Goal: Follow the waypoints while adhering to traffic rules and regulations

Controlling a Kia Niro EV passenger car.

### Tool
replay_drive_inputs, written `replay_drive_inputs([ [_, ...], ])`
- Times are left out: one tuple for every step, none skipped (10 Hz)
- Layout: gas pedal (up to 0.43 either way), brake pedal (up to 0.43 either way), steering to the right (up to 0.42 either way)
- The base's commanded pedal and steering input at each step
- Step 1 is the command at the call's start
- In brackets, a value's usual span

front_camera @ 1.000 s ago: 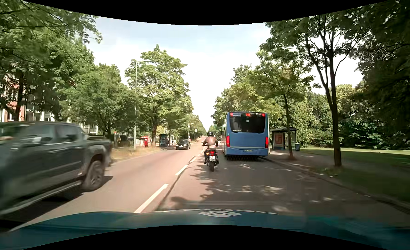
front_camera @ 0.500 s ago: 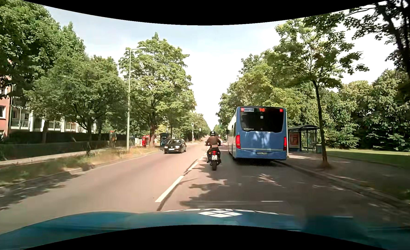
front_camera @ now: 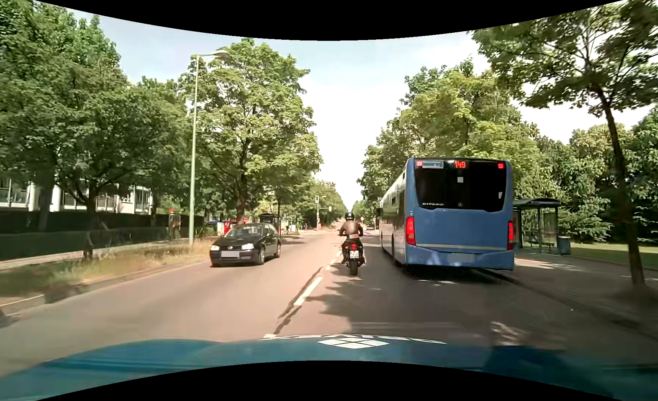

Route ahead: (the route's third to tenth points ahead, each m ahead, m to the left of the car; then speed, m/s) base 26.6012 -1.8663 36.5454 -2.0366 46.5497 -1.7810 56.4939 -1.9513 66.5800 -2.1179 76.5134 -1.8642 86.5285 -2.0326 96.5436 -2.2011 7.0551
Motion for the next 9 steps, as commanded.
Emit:
replay_drive_inputs([
  [0.098,0.000,-0.033],
  [0.118,0.000,-0.023],
  [0.118,0.000,-0.014],
  [0.118,0.000,-0.009],
  [0.118,0.000,-0.005],
  [0.118,0.000,-0.001],
  [0.118,0.000,0.001],
  [0.118,0.000,0.003],
  [0.118,0.000,0.006],
])
